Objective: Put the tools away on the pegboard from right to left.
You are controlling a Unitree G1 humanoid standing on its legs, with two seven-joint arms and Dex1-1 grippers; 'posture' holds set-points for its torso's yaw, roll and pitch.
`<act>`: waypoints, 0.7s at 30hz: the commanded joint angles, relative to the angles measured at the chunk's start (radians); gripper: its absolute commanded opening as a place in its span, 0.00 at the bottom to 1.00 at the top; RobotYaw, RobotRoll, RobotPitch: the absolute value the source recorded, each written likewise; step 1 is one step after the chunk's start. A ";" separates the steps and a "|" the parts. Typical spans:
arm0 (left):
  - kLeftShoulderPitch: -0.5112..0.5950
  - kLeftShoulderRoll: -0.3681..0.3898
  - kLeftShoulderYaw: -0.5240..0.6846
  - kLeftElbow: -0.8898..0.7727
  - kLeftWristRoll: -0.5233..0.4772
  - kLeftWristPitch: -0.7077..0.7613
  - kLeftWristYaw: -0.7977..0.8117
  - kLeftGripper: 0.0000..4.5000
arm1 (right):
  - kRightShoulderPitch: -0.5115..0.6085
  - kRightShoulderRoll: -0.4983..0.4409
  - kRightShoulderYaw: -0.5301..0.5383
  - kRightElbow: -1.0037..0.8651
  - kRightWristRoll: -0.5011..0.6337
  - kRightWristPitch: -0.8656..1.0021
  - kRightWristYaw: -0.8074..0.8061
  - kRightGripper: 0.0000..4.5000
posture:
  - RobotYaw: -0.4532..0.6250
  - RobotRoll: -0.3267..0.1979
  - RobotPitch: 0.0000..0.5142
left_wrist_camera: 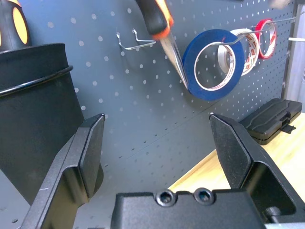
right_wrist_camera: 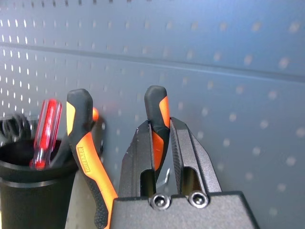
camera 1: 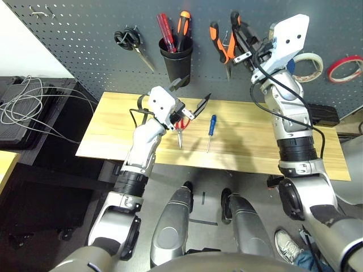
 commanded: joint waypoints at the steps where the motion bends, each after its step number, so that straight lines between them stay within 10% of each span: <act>1: -0.002 -0.003 0.001 -0.015 0.007 0.007 0.002 1.00 | -0.044 -0.011 -0.008 0.062 -0.039 -0.113 -0.034 0.07 | 0.54 0.62 0.47; 21: -0.012 -0.005 -0.001 -0.027 0.008 0.007 0.009 1.00 | -0.197 -0.007 -0.028 0.291 -0.059 -0.350 -0.117 0.07 | 0.55 0.62 0.48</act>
